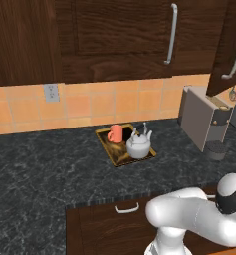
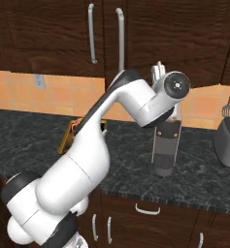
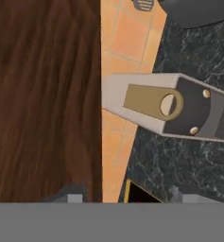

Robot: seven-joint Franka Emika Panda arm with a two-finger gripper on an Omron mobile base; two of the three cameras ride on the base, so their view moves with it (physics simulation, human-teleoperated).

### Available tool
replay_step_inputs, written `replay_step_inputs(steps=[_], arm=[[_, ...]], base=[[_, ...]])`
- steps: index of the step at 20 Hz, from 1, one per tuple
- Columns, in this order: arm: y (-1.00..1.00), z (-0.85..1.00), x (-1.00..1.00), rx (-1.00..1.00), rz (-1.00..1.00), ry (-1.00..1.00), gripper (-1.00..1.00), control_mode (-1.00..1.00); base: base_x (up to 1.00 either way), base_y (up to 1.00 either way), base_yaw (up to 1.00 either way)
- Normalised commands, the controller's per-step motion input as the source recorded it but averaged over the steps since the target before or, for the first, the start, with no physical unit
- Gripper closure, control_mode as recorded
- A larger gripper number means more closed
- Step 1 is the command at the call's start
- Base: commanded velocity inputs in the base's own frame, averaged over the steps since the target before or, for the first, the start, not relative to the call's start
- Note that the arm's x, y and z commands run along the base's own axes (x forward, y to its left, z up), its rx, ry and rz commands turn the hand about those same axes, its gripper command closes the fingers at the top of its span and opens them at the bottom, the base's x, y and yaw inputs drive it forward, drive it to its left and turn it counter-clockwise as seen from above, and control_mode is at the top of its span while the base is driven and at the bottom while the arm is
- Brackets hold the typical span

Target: Pick the kettle from the counter and place it on the tray. Then pick the mug from the cabinet and place it on the tray. Then close the cabinet doors.

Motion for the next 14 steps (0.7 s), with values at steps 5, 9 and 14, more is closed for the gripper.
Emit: replay_step_inputs(steps=[5, 9, 14], arm=[[0.94, 0.80, 0.42, -0.24, -0.22, 0.17, -1.00, -1.00], [0.98, 0.66, 0.54, -0.25, -0.24, 0.20, -1.00, -1.00], [0.97, 0.57, 0.63, -0.24, -0.25, 0.19, -1.00, -1.00]], base=[[0.00, 0.00, 0.00], [0.00, 0.00, 0.00], [0.00, 0.00, 0.00]])
